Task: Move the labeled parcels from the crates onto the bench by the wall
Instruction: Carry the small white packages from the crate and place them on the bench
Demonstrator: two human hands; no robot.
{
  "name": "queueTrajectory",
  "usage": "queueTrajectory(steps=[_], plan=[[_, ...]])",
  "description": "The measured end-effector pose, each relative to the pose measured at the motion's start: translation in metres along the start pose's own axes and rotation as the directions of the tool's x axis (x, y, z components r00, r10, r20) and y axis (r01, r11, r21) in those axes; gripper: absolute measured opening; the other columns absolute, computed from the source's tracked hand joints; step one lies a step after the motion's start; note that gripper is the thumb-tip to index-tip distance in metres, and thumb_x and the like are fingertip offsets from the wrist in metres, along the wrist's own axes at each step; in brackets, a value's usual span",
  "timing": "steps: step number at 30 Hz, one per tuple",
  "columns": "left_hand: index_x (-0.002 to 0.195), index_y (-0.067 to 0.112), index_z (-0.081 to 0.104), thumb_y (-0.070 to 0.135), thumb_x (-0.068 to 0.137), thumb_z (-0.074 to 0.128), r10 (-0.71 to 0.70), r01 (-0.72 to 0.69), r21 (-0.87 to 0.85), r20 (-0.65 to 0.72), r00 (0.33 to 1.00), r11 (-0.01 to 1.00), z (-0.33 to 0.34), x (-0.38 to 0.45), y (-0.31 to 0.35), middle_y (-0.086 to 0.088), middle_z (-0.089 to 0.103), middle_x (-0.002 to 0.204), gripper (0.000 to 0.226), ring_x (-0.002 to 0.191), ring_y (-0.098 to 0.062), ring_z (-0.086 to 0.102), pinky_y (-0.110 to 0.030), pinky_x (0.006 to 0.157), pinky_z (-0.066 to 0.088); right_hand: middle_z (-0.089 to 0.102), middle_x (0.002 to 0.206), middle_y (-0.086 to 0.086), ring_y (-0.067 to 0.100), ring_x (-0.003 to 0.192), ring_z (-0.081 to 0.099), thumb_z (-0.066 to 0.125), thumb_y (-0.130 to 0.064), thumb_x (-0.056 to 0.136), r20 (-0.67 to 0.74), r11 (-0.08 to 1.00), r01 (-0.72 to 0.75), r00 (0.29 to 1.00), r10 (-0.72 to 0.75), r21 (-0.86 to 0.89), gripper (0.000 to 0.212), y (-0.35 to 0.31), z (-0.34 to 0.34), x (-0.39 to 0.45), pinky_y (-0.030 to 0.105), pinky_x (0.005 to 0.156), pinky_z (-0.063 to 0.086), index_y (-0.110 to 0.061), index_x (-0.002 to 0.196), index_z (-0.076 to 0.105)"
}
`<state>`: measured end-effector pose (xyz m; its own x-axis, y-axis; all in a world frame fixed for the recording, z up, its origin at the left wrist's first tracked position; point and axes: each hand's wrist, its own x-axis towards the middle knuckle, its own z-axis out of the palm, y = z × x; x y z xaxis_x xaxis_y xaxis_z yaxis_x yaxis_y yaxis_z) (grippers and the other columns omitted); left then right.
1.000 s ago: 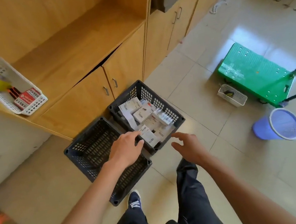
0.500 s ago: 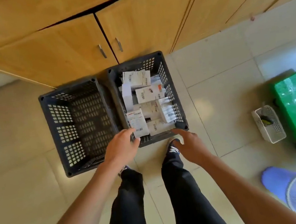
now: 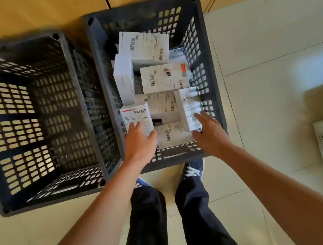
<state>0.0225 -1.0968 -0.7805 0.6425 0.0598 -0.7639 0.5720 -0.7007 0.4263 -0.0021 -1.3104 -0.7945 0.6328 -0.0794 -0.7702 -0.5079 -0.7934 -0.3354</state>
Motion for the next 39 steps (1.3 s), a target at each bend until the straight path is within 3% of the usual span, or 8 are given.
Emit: queueTrajectory(steps=[3, 9, 14, 22, 26, 31, 34, 39], plan=[[0.152, 0.005, 0.037, 0.033, 0.099, 0.056, -0.028, 0.029, 0.024, -0.022, 0.999, 0.999, 0.03, 0.038, -0.028, -0.009, 0.021, 0.163, 0.063, 0.149, -0.031, 0.026, -0.049, 0.121, 0.029, 0.008, 0.169, 0.003, 0.033, 0.153, 0.012, 0.053, -0.027, 0.102, -0.033, 0.999, -0.005, 0.999, 0.003, -0.054, 0.068, 0.011, 0.019, 0.043, 0.055, 0.12, 0.026, -0.022, 0.16, 0.018], [0.16, 0.003, 0.011, 0.033, 0.102, 0.053, -0.06, 0.066, 0.118, -0.06, 0.996, 0.991, 0.063, 0.069, -0.054, -0.009, -0.022, 0.167, 0.077, 0.155, -0.03, -0.01, -0.048, 0.125, 0.01, 0.012, 0.165, 0.004, 0.033, 0.15, 0.014, 0.057, -0.016, 0.097, -0.091, 0.999, 0.03, 0.995, -0.034, -0.045, 0.069, 0.022, 0.044, 0.086, 0.05, 0.116, 0.037, -0.018, 0.155, 0.019], [0.16, 0.006, 0.01, 0.031, 0.101, 0.056, 0.007, 0.012, 0.179, -0.104, 0.995, 0.984, 0.079, 0.079, -0.068, -0.009, -0.031, 0.164, 0.078, 0.154, -0.03, -0.018, -0.048, 0.126, 0.011, 0.008, 0.164, 0.002, 0.024, 0.151, 0.001, 0.051, -0.011, 0.097, -0.111, 0.997, 0.046, 0.992, -0.053, -0.058, 0.077, 0.024, 0.06, 0.099, 0.047, 0.124, 0.02, -0.014, 0.158, 0.006], [0.16, 0.032, 0.009, 0.025, 0.097, 0.062, 0.175, -0.124, 0.324, -0.135, 0.975, 0.938, 0.089, 0.076, -0.072, -0.006, -0.038, 0.161, 0.083, 0.151, -0.035, -0.024, -0.064, 0.117, 0.018, -0.013, 0.168, 0.003, 0.028, 0.153, -0.018, 0.054, -0.027, 0.096, -0.134, 0.981, 0.126, 0.98, -0.146, -0.147, 0.076, 0.026, 0.069, 0.094, 0.058, 0.123, 0.002, -0.04, 0.156, 0.009], [0.16, 0.039, -0.004, 0.035, 0.096, 0.063, 0.175, -0.132, 0.307, -0.115, 0.978, 0.943, 0.091, 0.082, -0.06, -0.009, -0.037, 0.161, 0.092, 0.153, -0.037, -0.014, -0.067, 0.119, 0.015, -0.023, 0.166, -0.004, 0.028, 0.151, -0.024, 0.057, -0.046, 0.095, -0.104, 0.984, 0.137, 0.983, -0.149, -0.114, 0.076, 0.025, 0.069, 0.098, 0.062, 0.12, -0.003, -0.049, 0.156, 0.012], [0.158, 0.042, -0.012, 0.064, 0.083, 0.068, 0.179, -0.122, 0.349, -0.133, 0.975, 0.929, 0.09, 0.091, -0.062, -0.01, -0.03, 0.163, 0.112, 0.148, -0.041, 0.01, -0.066, 0.112, 0.029, -0.027, 0.163, -0.012, 0.034, 0.153, -0.011, 0.05, -0.062, 0.093, -0.037, 0.989, 0.098, 0.994, -0.102, -0.107, 0.079, 0.026, 0.066, 0.102, 0.065, 0.118, 0.023, -0.059, 0.151, -0.002], [0.16, 0.04, -0.002, 0.054, 0.081, 0.074, 0.202, -0.135, 0.347, -0.167, 0.965, 0.928, 0.088, 0.094, -0.06, -0.009, -0.019, 0.166, 0.111, 0.14, -0.041, 0.022, -0.061, 0.105, 0.042, -0.021, 0.164, -0.014, 0.031, 0.153, -0.005, 0.049, -0.064, 0.092, -0.032, 0.99, 0.114, 0.993, -0.117, -0.085, 0.079, 0.029, 0.064, 0.099, 0.062, 0.119, 0.023, -0.058, 0.151, -0.004], [0.158, 0.04, 0.011, 0.05, 0.076, 0.078, 0.178, -0.115, 0.315, -0.178, 0.968, 0.942, 0.081, 0.091, -0.054, -0.003, 0.001, 0.164, 0.106, 0.133, -0.035, 0.028, -0.055, 0.095, 0.051, -0.005, 0.164, -0.014, 0.03, 0.149, 0.005, 0.057, -0.059, 0.088, -0.102, 0.99, 0.099, 0.989, -0.109, -0.104, 0.08, 0.027, 0.064, 0.101, 0.061, 0.117, 0.028, -0.053, 0.153, 0.01]])
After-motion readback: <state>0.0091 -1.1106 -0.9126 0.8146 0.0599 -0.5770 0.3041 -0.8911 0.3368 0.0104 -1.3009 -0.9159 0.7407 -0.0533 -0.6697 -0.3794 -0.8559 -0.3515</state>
